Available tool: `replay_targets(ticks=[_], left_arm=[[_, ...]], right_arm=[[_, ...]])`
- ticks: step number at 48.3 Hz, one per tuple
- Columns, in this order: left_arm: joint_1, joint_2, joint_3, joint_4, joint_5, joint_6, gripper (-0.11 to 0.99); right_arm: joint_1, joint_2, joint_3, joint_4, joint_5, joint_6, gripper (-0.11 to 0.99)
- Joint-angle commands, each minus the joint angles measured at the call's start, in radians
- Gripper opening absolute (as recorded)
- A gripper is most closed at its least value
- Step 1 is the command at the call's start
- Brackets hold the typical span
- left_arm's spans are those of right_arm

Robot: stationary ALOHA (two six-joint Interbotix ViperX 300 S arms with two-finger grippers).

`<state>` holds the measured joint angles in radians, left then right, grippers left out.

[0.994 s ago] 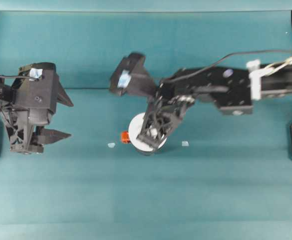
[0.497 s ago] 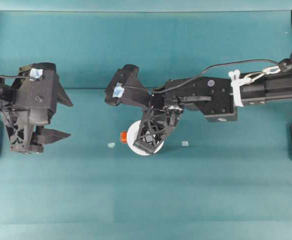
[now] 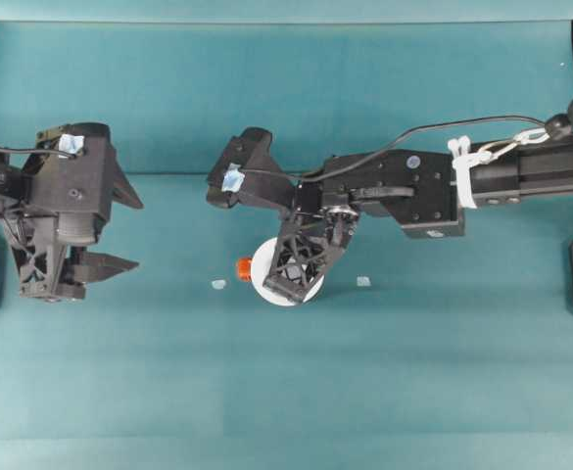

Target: Put the paper cup into the moved red handle cup holder.

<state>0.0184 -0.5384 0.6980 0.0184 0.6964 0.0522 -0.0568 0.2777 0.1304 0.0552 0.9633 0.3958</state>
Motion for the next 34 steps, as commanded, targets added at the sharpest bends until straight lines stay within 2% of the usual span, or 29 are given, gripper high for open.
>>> replay_targets(ticks=[1, 5, 8, 16, 20, 34], left_arm=[[0.003, -0.003, -0.009, 0.003, -0.008, -0.003, 0.94], [0.005, -0.003, -0.011, 0.003, -0.006, -0.003, 0.94], [0.005, -0.005, -0.011, 0.003, -0.008, -0.003, 0.94], [0.005, -0.003, -0.009, 0.002, -0.006, -0.003, 0.94], [0.005, -0.005, -0.011, 0.003, -0.006, -0.003, 0.94], [0.005, -0.003, -0.011, 0.003, -0.006, -0.003, 0.94]], right_arm=[[-0.002, -0.020, -0.006, 0.011, -0.002, -0.015, -0.02], [-0.003, -0.023, -0.011, 0.017, 0.000, -0.017, 0.09], [-0.003, -0.026, -0.015, 0.018, 0.002, -0.015, 0.23], [0.000, -0.048, -0.017, 0.014, 0.006, -0.018, 0.72], [0.002, -0.066, -0.017, 0.011, 0.002, -0.018, 0.90], [0.003, -0.097, -0.020, 0.011, -0.005, -0.015, 0.88]])
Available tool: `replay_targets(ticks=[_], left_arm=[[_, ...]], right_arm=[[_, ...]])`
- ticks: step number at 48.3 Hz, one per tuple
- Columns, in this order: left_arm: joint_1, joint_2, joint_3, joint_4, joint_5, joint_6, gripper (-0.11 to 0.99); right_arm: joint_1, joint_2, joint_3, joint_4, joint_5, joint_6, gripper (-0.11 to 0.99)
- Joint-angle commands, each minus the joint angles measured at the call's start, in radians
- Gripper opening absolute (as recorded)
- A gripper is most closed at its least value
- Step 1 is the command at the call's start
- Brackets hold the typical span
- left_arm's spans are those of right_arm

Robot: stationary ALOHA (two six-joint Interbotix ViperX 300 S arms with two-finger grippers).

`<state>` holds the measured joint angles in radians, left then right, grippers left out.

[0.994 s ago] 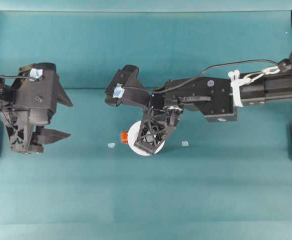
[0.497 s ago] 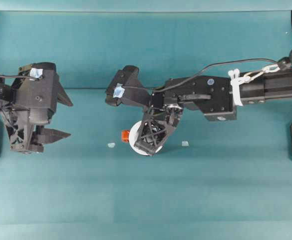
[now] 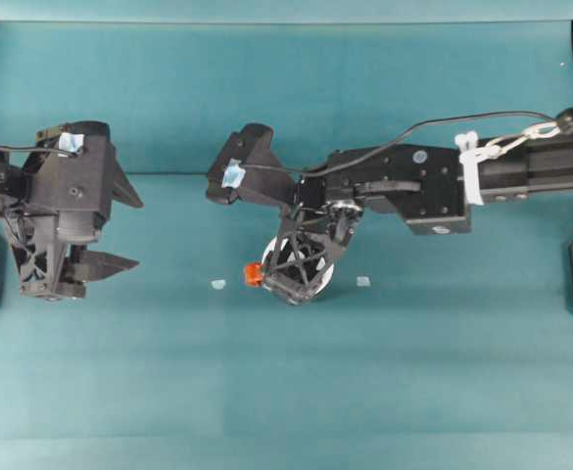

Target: Put the paper cup into the moved red handle cup holder.

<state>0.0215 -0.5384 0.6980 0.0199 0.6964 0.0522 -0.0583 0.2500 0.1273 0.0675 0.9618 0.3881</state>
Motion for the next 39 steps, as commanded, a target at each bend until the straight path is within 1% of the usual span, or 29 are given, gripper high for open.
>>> replay_targets(ticks=[1, 4, 11, 16, 21, 25, 26, 28, 33, 34, 37, 39], left_arm=[[0.002, -0.003, -0.011, 0.002, -0.006, -0.003, 0.94], [0.002, -0.003, -0.009, 0.000, -0.006, -0.003, 0.94], [0.002, -0.003, -0.009, 0.002, -0.006, -0.003, 0.94], [0.002, -0.003, -0.009, 0.000, -0.006, -0.003, 0.94], [0.002, -0.005, -0.009, 0.002, -0.006, -0.003, 0.94], [0.002, -0.006, -0.008, 0.002, -0.006, -0.003, 0.94], [0.002, -0.008, -0.008, 0.000, -0.006, -0.003, 0.94], [0.002, -0.009, -0.006, 0.002, -0.005, -0.003, 0.94], [0.002, -0.011, -0.005, 0.002, -0.003, -0.003, 0.94], [0.002, -0.011, -0.005, 0.002, -0.003, -0.003, 0.94], [0.002, -0.012, -0.003, 0.002, -0.003, -0.003, 0.94], [0.002, -0.012, -0.002, 0.002, -0.003, -0.003, 0.94]], right_arm=[[0.005, -0.069, -0.017, -0.002, -0.003, -0.008, 0.88], [0.005, -0.071, -0.017, -0.002, -0.002, -0.006, 0.88], [0.005, -0.084, -0.017, -0.002, 0.000, -0.009, 0.88], [0.005, -0.104, -0.017, -0.005, -0.005, -0.011, 0.87], [0.005, -0.141, -0.017, -0.006, -0.005, -0.011, 0.87], [0.005, -0.176, -0.017, -0.005, -0.005, -0.012, 0.87], [0.005, -0.186, -0.017, -0.006, -0.005, -0.014, 0.87], [0.006, -0.206, -0.017, -0.009, -0.008, -0.015, 0.87], [0.011, -0.258, -0.012, -0.034, -0.012, -0.028, 0.87], [0.014, -0.272, -0.012, -0.041, -0.015, -0.031, 0.87], [0.017, -0.304, -0.006, -0.051, -0.023, -0.040, 0.87], [0.018, -0.322, 0.002, -0.052, -0.032, -0.044, 0.87]])
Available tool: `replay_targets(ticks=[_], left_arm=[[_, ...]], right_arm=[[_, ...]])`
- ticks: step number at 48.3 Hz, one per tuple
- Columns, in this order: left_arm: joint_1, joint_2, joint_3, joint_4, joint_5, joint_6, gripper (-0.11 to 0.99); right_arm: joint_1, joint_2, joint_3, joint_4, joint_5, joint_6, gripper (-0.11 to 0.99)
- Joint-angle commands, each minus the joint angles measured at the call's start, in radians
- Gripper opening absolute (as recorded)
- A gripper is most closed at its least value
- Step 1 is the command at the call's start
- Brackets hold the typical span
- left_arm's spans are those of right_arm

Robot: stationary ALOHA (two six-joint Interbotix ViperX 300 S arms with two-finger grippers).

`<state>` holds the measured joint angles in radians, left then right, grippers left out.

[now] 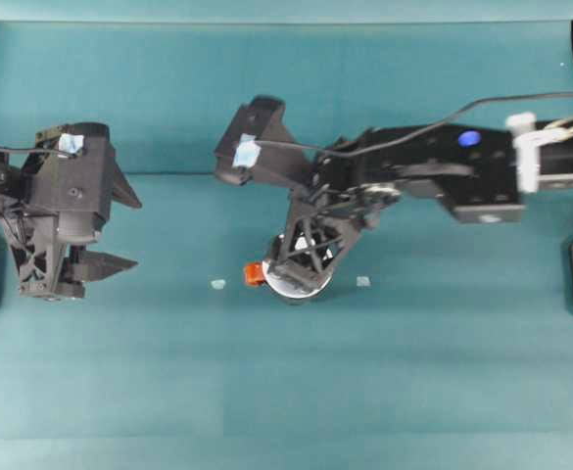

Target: Put the paper cup into the moved red handle cup holder.

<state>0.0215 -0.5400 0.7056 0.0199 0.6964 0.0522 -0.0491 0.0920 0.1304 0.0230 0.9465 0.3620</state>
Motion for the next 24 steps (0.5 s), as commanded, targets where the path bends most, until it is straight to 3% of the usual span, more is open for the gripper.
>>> replay_targets(ticks=[1, 13, 24], left_arm=[[0.002, -0.011, -0.009, 0.002, -0.003, -0.003, 0.94], [0.003, -0.011, -0.009, 0.000, -0.003, -0.003, 0.94], [0.002, -0.011, -0.009, 0.002, -0.003, -0.003, 0.94]], right_arm=[[0.008, -0.175, 0.003, -0.008, -0.023, -0.021, 0.87], [0.018, -0.275, 0.095, -0.008, -0.149, -0.087, 0.87], [0.029, -0.399, 0.244, -0.008, -0.348, -0.095, 0.87]])
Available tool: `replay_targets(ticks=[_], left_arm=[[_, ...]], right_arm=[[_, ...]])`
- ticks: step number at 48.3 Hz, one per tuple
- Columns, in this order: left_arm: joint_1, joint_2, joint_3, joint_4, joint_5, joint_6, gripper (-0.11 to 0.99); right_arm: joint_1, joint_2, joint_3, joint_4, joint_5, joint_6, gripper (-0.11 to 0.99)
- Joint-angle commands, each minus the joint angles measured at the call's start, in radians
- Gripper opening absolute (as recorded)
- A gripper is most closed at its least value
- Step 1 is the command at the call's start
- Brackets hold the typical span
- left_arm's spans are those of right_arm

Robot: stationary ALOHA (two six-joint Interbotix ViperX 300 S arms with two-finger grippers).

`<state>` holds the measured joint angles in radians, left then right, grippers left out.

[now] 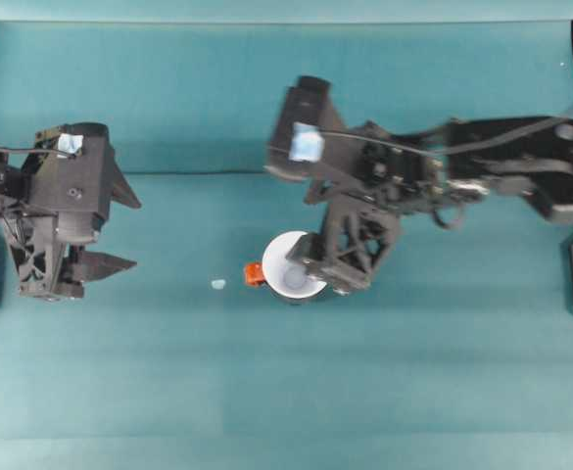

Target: Put the paper cup into the moved red handle cup holder.

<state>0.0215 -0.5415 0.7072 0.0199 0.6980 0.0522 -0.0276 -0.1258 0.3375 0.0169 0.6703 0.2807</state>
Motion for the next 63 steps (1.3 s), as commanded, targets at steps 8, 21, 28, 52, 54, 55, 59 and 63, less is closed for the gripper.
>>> replay_targets(ticks=[8, 21, 28, 52, 54, 55, 59, 63], left_arm=[[0.002, -0.009, -0.011, 0.002, -0.006, -0.003, 0.94], [0.002, -0.031, 0.002, 0.000, -0.006, -0.003, 0.94], [0.002, -0.055, 0.006, 0.002, -0.008, -0.003, 0.94], [-0.005, -0.133, 0.038, 0.000, -0.009, -0.003, 0.89], [-0.006, -0.133, 0.038, 0.002, -0.009, -0.003, 0.89], [-0.006, -0.133, 0.038, 0.002, -0.009, -0.003, 0.89], [-0.006, -0.132, 0.038, 0.000, -0.008, -0.005, 0.89], [-0.005, -0.133, 0.037, 0.000, -0.009, -0.005, 0.89]], right_arm=[[0.021, -0.290, 0.167, -0.003, -0.245, -0.026, 0.87], [0.054, -0.446, 0.298, -0.005, -0.273, -0.133, 0.86], [0.054, -0.474, 0.342, -0.006, -0.229, -0.164, 0.86], [0.052, -0.575, 0.457, -0.006, -0.261, -0.169, 0.86], [0.052, -0.580, 0.466, -0.006, -0.262, -0.169, 0.86], [0.052, -0.581, 0.469, -0.006, -0.262, -0.169, 0.86], [0.054, -0.584, 0.480, -0.006, -0.262, -0.169, 0.86], [0.052, -0.588, 0.491, -0.006, -0.262, -0.167, 0.86]])
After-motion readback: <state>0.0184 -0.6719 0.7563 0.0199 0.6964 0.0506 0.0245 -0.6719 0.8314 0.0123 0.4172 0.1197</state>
